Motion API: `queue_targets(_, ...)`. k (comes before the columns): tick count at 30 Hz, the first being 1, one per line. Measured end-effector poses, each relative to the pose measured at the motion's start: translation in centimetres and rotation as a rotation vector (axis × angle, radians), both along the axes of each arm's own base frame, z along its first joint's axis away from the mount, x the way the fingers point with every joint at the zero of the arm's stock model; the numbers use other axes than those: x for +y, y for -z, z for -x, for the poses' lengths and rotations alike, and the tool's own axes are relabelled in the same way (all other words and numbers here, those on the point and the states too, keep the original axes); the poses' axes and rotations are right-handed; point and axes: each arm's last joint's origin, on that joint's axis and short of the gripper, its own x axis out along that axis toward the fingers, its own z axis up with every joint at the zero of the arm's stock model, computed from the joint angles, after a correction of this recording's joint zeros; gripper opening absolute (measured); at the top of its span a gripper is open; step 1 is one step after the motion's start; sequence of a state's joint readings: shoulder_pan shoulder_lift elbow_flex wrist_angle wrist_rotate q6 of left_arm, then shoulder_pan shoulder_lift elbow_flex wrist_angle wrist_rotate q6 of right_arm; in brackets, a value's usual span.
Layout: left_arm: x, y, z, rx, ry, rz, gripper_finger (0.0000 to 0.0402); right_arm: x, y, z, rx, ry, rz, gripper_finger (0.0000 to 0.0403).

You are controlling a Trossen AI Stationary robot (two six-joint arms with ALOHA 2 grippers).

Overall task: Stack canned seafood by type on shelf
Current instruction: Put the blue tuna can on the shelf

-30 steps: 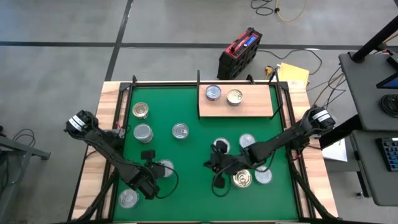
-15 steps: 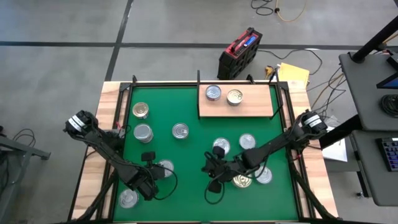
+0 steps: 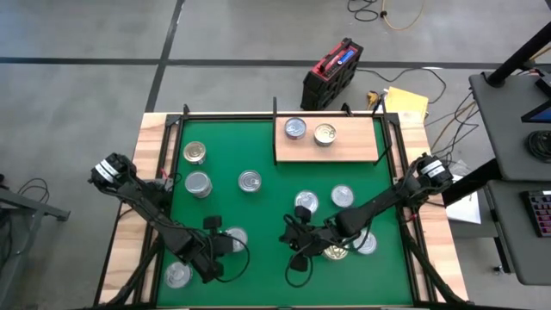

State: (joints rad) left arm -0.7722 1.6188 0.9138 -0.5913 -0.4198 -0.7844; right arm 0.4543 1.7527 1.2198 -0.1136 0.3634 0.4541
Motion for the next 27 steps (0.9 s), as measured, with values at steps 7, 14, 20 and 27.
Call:
queue_targets(7,-0.2,-0.2,-0.5,-0.081,-0.008,-0.008,0.0,0.2,0.9,-0.4,0.001,0.001,0.005,0.0013)
queue_targets(14,0.0,-0.3,-0.3,-0.069,-0.052,-0.006,0.0,0.3,1.7,-1.0,0.001,-0.005,0.019,0.0013)
queue_targets(20,0.2,-0.7,0.0,-0.009,-0.091,-0.02,0.0,-0.1,1.0,-1.8,-0.036,0.012,0.001,0.0013)
queue_targets(27,-0.1,-0.7,0.3,0.021,-0.07,0.009,0.0,-0.6,0.7,-2.2,-0.067,0.028,-0.013,0.0013)
